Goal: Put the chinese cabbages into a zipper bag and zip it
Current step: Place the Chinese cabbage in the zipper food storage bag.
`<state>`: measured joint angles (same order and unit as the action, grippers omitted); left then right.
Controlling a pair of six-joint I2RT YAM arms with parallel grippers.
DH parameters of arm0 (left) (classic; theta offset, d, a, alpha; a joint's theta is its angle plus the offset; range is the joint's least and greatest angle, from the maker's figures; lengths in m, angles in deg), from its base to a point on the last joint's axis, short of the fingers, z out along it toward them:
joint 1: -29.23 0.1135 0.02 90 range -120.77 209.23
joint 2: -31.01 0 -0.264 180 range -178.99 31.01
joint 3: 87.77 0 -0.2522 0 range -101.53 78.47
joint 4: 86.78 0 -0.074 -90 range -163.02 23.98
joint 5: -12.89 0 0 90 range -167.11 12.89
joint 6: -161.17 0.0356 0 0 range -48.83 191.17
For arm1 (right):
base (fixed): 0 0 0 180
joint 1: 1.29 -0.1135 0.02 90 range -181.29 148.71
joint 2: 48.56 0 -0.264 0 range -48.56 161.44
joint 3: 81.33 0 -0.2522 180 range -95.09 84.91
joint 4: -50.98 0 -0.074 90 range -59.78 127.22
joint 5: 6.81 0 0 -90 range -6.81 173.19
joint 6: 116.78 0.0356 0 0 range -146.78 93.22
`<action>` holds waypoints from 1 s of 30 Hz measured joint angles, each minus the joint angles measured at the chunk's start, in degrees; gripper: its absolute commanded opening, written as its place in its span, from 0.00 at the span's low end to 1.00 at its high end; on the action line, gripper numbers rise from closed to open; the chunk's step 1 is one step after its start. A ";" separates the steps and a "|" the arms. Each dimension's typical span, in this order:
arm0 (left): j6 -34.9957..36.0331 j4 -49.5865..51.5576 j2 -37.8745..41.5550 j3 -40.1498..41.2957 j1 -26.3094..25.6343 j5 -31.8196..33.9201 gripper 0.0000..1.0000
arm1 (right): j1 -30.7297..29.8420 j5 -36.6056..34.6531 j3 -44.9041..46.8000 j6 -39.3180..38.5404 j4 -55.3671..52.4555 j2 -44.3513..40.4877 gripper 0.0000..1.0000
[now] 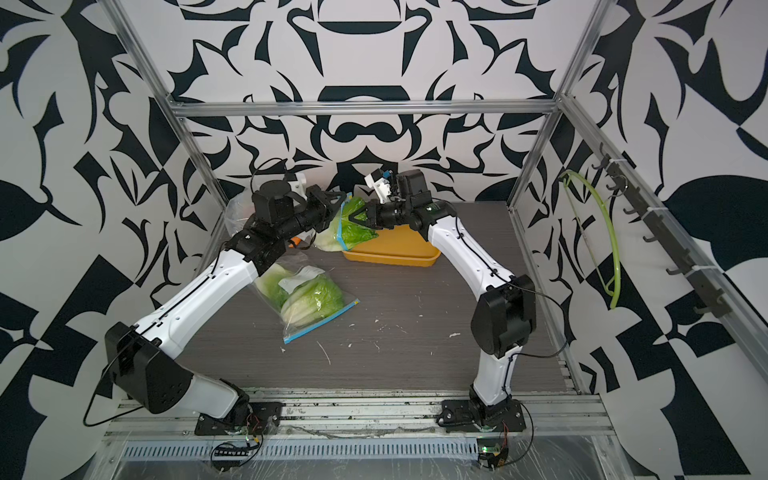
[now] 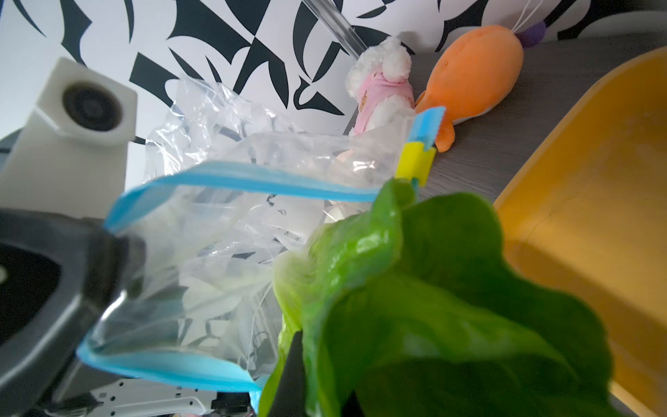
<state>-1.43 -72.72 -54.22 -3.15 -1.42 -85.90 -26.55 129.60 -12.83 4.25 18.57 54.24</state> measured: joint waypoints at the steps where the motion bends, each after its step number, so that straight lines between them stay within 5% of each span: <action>1: 0.04 0.17 0.02 0.02 0.00 -0.02 0.00 | 0.00 -0.07 2.10 1.33 1.77 -1.20 0.00; 8: 0.59 0.37 2.05 1.03 0.00 -0.04 0.00 | 1.42 -0.83 16.44 16.22 20.09 -9.79 0.00; 16: 1.11 0.20 4.09 1.88 0.00 -0.02 0.00 | 2.38 -1.11 18.75 31.30 37.68 -10.80 0.00; 30: -1.97 -4.33 3.63 2.49 0.11 -0.98 0.00 | -4.09 -5.79 17.75 25.20 31.23 -9.62 0.00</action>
<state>-3.40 -77.05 -50.60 -0.66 -1.31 -86.89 -30.64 123.81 4.92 29.45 49.80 44.62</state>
